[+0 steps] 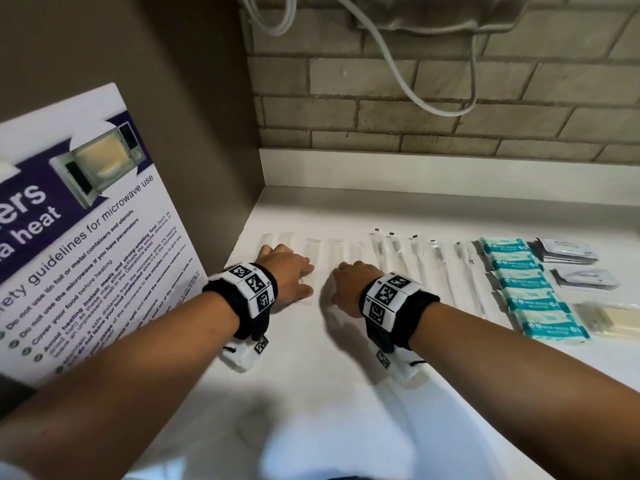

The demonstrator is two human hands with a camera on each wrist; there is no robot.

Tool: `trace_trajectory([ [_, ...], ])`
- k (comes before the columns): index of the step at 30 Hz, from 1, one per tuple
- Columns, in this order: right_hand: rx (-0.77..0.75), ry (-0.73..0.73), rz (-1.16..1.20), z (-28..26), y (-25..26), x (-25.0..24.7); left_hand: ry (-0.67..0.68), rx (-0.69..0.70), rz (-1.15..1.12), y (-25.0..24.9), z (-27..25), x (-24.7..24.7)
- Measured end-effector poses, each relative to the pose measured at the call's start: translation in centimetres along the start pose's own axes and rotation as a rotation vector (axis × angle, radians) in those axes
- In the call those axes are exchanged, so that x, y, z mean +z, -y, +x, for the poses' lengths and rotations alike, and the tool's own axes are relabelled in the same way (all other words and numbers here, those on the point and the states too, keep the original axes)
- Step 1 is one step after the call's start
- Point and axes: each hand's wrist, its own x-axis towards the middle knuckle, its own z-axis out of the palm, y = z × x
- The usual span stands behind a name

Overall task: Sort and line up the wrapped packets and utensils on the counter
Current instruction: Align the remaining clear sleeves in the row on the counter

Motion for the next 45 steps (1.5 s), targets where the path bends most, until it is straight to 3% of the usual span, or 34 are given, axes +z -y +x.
trace_trajectory([
  [20, 0.012, 0.060, 0.088, 0.0, -0.4, -0.4, 0.014, 0.005, 0.028, -1.0, 0.7, 0.3],
  [45, -0.027, 0.009, 0.027, 0.5, -0.1, -0.4, -0.021, -0.001, -0.036, -0.2, 1.1, 0.6],
])
